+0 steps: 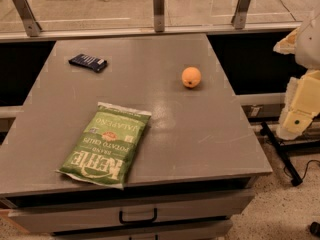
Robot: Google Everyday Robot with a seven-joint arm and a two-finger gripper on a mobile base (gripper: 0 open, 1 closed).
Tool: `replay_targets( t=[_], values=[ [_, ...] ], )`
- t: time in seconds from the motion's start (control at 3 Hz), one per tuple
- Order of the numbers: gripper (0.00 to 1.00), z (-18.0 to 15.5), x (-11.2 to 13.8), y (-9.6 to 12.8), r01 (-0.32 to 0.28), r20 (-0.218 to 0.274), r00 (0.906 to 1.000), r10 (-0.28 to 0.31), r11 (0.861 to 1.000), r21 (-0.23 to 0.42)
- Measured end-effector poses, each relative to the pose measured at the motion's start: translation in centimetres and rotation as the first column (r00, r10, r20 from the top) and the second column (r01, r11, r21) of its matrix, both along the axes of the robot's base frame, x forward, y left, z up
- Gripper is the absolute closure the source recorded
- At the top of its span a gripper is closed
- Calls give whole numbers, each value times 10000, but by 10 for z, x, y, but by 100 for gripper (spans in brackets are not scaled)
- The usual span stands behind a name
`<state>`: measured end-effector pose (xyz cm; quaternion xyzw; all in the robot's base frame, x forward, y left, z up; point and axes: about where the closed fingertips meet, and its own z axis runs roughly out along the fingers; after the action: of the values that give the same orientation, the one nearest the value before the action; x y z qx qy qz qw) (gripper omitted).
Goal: Pick green jalapeno chip bag
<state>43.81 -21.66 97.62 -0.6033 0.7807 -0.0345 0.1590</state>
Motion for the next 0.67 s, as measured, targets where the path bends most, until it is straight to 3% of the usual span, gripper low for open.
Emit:
replay_targets(
  t=[0.67],
  values=[
    [0, -2, 2, 4, -138, 73, 9999, 137, 9996, 261]
  ],
)
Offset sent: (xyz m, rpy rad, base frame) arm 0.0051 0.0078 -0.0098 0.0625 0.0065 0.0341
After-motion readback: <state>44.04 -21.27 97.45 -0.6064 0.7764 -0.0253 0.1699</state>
